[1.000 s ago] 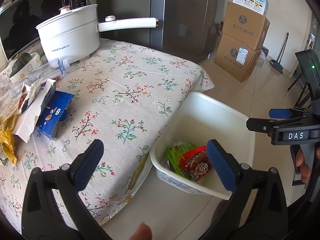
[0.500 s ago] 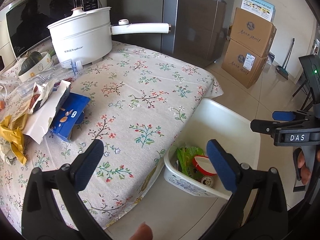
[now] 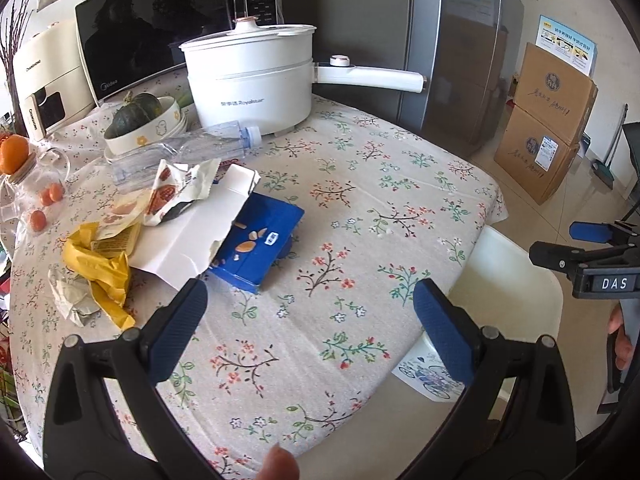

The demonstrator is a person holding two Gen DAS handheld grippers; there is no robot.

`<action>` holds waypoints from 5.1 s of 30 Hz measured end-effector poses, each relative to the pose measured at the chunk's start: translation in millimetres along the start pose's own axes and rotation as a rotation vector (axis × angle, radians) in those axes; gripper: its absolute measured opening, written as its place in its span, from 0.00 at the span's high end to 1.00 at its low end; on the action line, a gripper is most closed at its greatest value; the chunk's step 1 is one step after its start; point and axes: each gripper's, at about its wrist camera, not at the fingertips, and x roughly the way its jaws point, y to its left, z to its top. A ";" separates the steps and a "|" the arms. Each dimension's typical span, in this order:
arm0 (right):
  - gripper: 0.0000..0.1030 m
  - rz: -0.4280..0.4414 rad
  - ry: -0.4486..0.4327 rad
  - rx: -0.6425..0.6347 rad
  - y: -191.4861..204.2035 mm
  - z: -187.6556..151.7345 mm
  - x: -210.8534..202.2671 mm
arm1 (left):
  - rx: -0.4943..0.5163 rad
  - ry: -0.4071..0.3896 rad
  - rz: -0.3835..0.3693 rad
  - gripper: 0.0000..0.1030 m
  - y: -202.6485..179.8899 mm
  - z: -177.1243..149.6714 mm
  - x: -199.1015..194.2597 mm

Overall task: Collect trash
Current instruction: 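Move both open tools from the bin back over the table, then grasp the crumpled yellow snack wrapper with the left tool, then grasp the white printed snack pouch with the right tool, then carry the yellow wrapper with the left tool while the right tool carries the pouch to the bin, then open the left tool over the bin while the right tool releases the pouch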

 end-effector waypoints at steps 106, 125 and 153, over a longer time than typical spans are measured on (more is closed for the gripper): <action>0.95 0.282 -0.156 0.046 61.7 40.2 -38.6 | -0.229 0.006 -0.176 0.81 76.7 8.4 -30.4; 0.95 0.191 0.021 0.168 -45.5 -33.4 -31.9 | 0.055 0.044 -0.350 0.81 -73.7 -10.5 -17.0; 0.58 0.085 0.158 0.286 -111.0 -63.4 -5.4 | 0.178 0.065 -0.271 0.33 -160.3 -9.7 37.6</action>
